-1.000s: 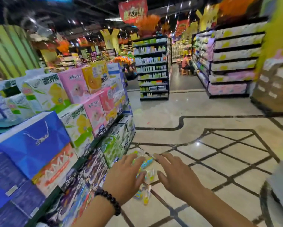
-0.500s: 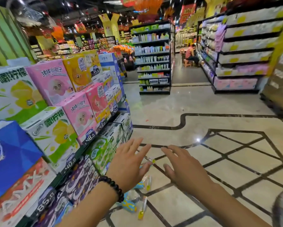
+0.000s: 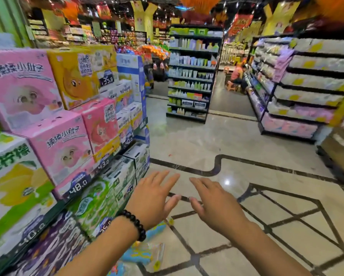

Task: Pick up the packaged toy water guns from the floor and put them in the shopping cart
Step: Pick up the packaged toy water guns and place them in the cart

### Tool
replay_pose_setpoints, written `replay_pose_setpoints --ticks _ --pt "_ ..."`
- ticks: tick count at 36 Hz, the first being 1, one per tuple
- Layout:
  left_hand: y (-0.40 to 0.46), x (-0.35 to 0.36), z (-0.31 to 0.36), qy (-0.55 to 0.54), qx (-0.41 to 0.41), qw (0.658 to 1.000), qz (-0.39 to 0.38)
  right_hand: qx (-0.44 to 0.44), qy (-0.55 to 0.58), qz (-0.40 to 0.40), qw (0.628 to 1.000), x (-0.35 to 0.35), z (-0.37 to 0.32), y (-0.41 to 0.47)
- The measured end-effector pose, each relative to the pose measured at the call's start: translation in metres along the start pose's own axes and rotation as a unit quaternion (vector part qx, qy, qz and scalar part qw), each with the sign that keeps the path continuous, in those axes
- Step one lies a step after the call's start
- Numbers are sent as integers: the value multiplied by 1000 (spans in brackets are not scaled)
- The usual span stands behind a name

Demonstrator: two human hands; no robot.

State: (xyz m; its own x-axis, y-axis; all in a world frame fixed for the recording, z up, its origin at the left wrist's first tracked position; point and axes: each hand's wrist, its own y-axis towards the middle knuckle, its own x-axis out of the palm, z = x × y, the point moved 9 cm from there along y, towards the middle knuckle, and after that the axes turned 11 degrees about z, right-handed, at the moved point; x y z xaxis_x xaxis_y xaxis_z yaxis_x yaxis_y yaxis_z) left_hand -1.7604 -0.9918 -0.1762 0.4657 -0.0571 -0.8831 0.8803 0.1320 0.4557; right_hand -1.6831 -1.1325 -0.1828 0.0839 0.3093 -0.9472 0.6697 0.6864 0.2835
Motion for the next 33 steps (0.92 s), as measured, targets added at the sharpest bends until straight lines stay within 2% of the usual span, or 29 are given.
replay_pose_setpoints --ticks 7,13,17,22,25,29,33 --pt "48 32 -85 40 -87 995 -16 -85 17 -12 996 56 -10 127" --pt "71 52 -171 106 -213 971 -26 -205 66 -23 976 110 -44 237" --pt "66 62 -220 159 -309 936 -51 -306 80 -47 948 148 -72 298" --pt "47 44 -241 202 -427 881 -28 -414 94 -101 900 169 -115 352" --pt "33 27 -241 236 -485 842 -4 -475 112 -111 866 171 -144 359" --pt "13 15 -236 271 -542 795 -13 -531 129 -122 828 183 -172 351" --pt "-4 22 -225 278 -566 776 -18 -552 166 -146 804 206 -181 333"
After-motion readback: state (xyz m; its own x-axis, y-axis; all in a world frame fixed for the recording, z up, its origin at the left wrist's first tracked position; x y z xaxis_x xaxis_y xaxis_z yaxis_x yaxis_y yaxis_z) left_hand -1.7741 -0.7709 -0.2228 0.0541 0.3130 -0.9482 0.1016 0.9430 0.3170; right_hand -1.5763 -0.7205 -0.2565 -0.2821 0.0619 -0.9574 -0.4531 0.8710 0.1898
